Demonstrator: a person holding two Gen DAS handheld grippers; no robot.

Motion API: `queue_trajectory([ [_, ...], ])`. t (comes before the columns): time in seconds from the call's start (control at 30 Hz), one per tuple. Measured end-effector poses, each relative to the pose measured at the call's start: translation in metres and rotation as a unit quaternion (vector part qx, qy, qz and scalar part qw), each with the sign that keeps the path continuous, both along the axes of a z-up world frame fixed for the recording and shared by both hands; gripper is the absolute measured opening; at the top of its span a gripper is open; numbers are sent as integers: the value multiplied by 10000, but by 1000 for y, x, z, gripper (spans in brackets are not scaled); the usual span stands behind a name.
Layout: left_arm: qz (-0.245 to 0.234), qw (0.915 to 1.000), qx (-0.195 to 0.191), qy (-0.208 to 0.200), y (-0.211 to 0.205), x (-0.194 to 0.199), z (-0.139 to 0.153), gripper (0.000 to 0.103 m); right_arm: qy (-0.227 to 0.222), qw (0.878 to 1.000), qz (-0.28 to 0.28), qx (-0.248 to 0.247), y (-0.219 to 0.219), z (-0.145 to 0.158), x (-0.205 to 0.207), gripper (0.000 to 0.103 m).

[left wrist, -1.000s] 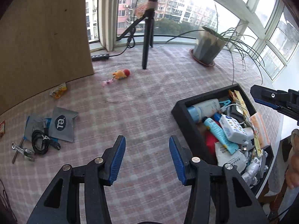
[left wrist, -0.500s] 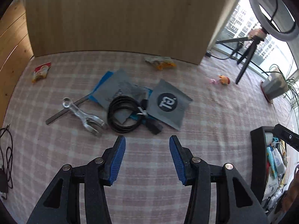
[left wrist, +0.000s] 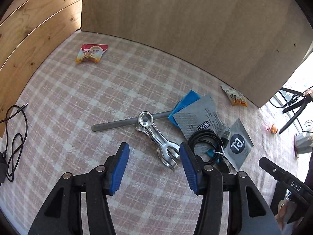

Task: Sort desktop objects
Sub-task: 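Return both grippers to the remaining items on the table, then grasp the metal wrench with the left gripper while the right grasps the grey 'ta' pouch, then lift the wrench and the 'ta' pouch toward the black tray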

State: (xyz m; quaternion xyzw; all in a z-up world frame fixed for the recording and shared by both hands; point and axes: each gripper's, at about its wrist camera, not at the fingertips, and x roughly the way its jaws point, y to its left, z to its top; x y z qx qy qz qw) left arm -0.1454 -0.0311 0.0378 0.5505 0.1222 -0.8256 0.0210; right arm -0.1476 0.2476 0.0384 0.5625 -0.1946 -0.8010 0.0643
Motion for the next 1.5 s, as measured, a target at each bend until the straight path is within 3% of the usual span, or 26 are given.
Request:
queue_trajectory([
  [0.2, 79, 9999, 7, -91, -1, -13, -14, 55, -207, 9994, -41, -258, -12, -20, -20, 41],
  [0.53, 77, 9998, 67, -170, -3, -28, -28, 57, -93, 9994, 110, -305, -34, -20, -38, 41],
  [0.63, 76, 9997, 80, -203, -5, -27, -33, 53, -99, 9991, 172, -362, -40, -21, -42, 41],
  [0.73, 108, 9998, -65, -155, -7, -27, -33, 41, -48, 9993, 246, -283, -47, -21, -47, 41],
  [0.8, 127, 9997, -133, -140, -8, -27, -34, 27, -2, 9994, 288, -210, -55, -21, -50, 40],
  [0.9, 110, 9997, -203, -108, -11, -25, -34, 17, -20, 9993, 350, -146, -61, -23, -52, 19],
  [1.13, 17, 9999, -145, -61, -20, -11, -35, 14, 18, 9994, 209, -292, -58, -23, -45, 9],
  [1.5, -254, 9997, 41, -24, -13, 26, -28, 14, 252, 9995, -52, -159, -29, -4, -7, 7],
])
